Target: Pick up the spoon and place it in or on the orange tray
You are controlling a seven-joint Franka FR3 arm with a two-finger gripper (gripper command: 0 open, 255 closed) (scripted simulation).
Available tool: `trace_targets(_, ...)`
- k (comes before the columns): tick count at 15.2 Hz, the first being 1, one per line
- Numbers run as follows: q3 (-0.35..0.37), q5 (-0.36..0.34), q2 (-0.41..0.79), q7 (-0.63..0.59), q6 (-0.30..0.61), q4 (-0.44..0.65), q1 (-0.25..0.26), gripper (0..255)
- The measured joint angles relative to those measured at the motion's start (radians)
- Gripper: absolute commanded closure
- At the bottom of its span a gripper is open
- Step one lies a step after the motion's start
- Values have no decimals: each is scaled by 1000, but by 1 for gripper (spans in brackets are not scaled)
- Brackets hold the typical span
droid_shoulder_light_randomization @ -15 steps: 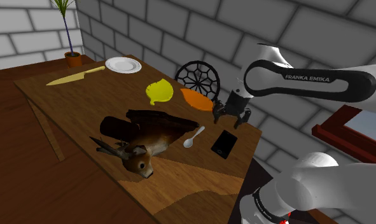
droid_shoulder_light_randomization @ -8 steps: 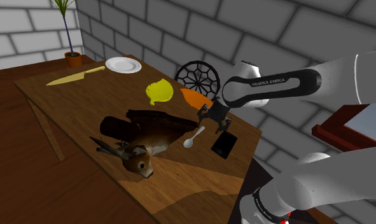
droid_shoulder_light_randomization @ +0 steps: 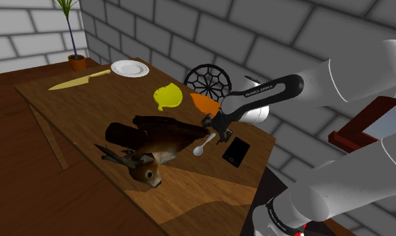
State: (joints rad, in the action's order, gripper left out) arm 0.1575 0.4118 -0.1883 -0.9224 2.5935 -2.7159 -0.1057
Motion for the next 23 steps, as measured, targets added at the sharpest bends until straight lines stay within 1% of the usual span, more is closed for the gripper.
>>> trace_targets(4,5,31,69,21,72,-2,13,0)
trace_targets(10,6,36,80,25,83,0,15,0)
trace_targets(11,6,36,80,25,83,0,15,255)
trace_targets(21,3,35,74,24,78,-2,13,255)
trace_targets(23,5,26,58,14,62,-1,12,255)
